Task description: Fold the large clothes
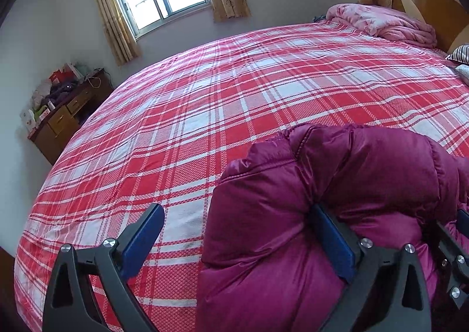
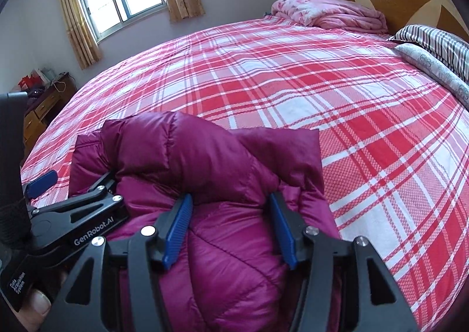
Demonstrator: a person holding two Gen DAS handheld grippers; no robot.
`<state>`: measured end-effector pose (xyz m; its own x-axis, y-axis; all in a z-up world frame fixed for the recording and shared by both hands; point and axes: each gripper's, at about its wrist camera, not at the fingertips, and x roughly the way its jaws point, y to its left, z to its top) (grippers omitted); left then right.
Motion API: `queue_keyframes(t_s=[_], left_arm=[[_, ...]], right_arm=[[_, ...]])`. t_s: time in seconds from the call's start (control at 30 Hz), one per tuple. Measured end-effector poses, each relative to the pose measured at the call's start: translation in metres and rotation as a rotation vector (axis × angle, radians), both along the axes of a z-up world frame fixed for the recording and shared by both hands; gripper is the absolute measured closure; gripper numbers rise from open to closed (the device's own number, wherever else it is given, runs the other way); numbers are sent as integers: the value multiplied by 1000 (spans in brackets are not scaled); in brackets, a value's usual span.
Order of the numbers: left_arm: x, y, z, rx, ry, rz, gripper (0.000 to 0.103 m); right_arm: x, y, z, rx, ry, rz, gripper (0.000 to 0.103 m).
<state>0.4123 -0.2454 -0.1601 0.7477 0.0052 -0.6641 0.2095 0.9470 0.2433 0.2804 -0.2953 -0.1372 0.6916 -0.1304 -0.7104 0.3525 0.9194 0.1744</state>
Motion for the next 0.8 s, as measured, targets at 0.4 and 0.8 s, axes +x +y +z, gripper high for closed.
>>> queue_keyframes(t_s=[0.4, 0.8], left_arm=[[-1, -2, -2, 11, -4, 2, 2], [-31, 75, 29, -246, 80, -115, 3]], right_arm=[[2, 0, -3, 4, 9, 1, 46], [-56, -24, 26, 122, -149, 16, 12]])
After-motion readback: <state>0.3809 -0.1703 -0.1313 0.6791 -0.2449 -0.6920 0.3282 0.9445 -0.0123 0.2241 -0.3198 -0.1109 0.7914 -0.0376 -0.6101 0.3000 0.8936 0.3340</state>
